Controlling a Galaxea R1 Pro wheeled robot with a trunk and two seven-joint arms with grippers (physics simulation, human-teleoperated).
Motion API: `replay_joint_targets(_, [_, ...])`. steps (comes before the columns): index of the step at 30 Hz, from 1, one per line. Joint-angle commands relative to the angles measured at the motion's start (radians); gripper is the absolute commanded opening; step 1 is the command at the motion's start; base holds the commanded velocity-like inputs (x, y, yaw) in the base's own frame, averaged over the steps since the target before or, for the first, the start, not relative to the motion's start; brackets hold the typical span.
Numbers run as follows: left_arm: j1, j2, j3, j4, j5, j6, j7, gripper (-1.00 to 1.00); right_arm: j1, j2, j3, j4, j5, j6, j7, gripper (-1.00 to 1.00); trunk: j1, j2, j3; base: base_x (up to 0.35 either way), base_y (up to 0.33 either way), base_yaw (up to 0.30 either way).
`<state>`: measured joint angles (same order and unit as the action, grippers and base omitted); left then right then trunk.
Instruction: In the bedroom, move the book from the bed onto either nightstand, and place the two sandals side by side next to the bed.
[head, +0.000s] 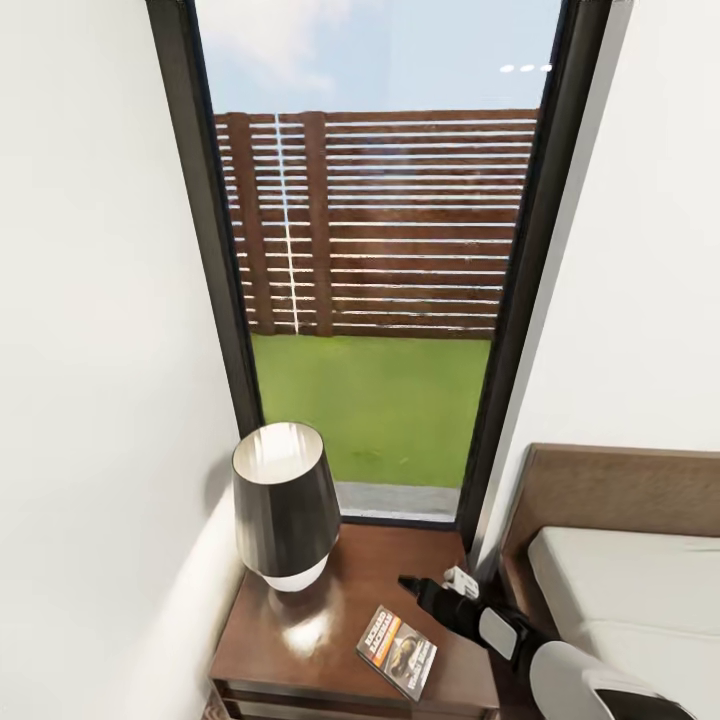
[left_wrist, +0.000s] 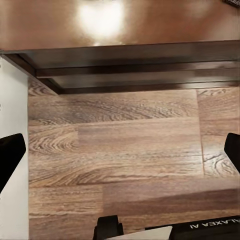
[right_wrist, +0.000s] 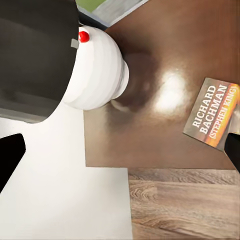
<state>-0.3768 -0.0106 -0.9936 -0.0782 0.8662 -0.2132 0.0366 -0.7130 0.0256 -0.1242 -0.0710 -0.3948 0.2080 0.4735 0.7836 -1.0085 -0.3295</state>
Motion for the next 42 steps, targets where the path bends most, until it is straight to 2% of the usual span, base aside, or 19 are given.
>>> replay_joint_targets(1, [-0.001, 0.0, -0.008, 0.0, 0.005, -0.003, 0.004, 1.0, 0.0, 0.002, -0.008, 0.008, -0.001, -0.001, -0.002, 1.0, -0.004, 0.006, 0.002, 0.0, 0.0, 0.0])
replay_joint_targets(8, [-0.001, 0.0, -0.008, 0.002, 0.005, -0.002, 0.003, 1.0, 0.003, 0.018, -0.005, 0.078, 0.0, -0.065, -0.03, 1.0, -0.031, 0.055, 0.024, 0.0, 0.0, 0.0])
replay_joint_targets(11, [-0.001, 0.0, -0.008, 0.002, 0.005, -0.002, 0.003, 1.0, 0.018, 0.024, -0.005, 0.093, 0.015, -0.087, -0.045, 1.0, -0.042, 0.076, 0.033, 0.0, 0.0, 0.0])
replay_joint_targets(17, [0.0, 0.0, -0.008, 0.003, 0.006, -0.002, 0.004, 1.0, 0.052, 0.03, -0.006, 0.105, 0.075, -0.106, -0.061, 1.0, -0.065, 0.118, 0.052, 0.0, 0.0, 0.0])
replay_joint_targets(21, [0.001, 0.0, -0.008, 0.003, 0.007, -0.003, 0.004, 1.0, 0.074, 0.033, -0.007, 0.107, 0.092, -0.111, -0.065, 1.0, -0.081, 0.146, 0.065, 0.0, 0.0, 0.0])
replay_joint_targets(42, [0.006, 0.0, -0.008, 0.004, 0.01, -0.003, 0.005, 1.0, 0.176, 0.045, -0.006, 0.109, 0.113, -0.115, -0.067, 1.0, -0.161, 0.293, 0.131, 0.0, 0.0, 0.0])
